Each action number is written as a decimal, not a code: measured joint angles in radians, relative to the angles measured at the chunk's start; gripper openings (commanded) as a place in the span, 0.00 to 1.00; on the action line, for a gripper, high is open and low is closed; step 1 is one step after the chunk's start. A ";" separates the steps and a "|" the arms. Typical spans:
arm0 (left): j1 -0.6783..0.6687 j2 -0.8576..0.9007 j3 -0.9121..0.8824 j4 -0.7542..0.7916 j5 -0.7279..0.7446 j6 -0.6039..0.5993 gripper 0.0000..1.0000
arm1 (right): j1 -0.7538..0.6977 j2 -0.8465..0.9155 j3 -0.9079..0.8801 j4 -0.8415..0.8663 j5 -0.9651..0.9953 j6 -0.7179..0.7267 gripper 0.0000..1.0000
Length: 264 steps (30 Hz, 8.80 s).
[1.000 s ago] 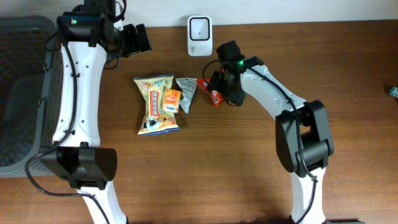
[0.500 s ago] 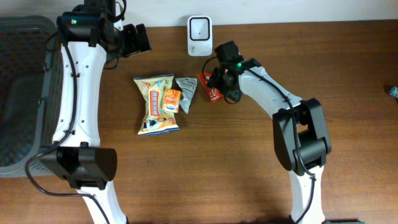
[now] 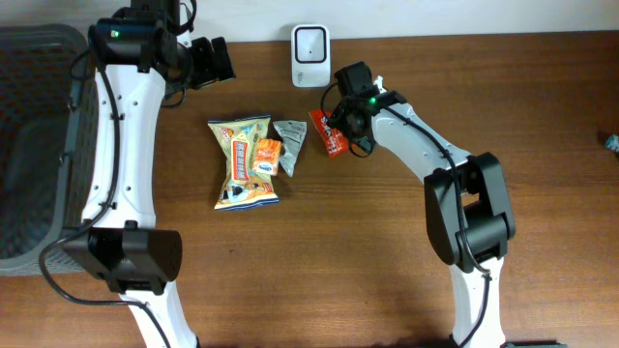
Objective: Scan the item barcode
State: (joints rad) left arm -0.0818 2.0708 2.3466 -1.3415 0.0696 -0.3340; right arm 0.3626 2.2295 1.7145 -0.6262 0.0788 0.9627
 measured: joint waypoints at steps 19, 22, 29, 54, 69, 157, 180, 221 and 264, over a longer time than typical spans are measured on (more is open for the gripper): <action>0.000 0.000 0.000 0.000 0.000 0.000 0.99 | -0.048 0.012 0.023 -0.084 0.006 -0.201 0.04; 0.000 0.000 0.000 0.000 0.000 0.000 0.99 | -0.068 0.012 0.037 -0.068 0.008 -0.374 0.04; 0.000 0.000 0.000 0.000 0.000 0.000 0.99 | -0.071 0.016 0.079 0.111 0.011 -0.651 0.04; 0.000 0.000 0.000 0.000 0.000 0.000 0.99 | -0.071 0.016 0.068 0.092 0.010 -0.501 0.74; 0.000 0.000 0.000 0.000 0.000 0.000 0.99 | -0.060 0.115 0.089 0.179 -0.042 -0.357 0.04; 0.000 0.000 0.000 0.000 0.000 0.000 0.99 | -1.043 -0.025 0.285 -0.425 0.225 -0.465 0.04; 0.000 0.000 0.000 0.000 0.000 0.000 0.99 | -1.205 0.038 0.284 -0.277 0.121 -0.550 0.94; 0.000 0.000 0.000 0.000 0.000 0.000 0.99 | 0.033 0.042 0.285 -0.348 -0.550 -0.969 0.99; 0.000 0.000 0.000 0.000 0.000 0.000 0.99 | 0.050 0.042 0.285 -0.331 -0.612 -0.969 0.99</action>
State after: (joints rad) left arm -0.0818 2.0708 2.3466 -1.3415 0.0696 -0.3340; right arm 0.4126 2.2719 1.9999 -0.9569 -0.5331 -0.0067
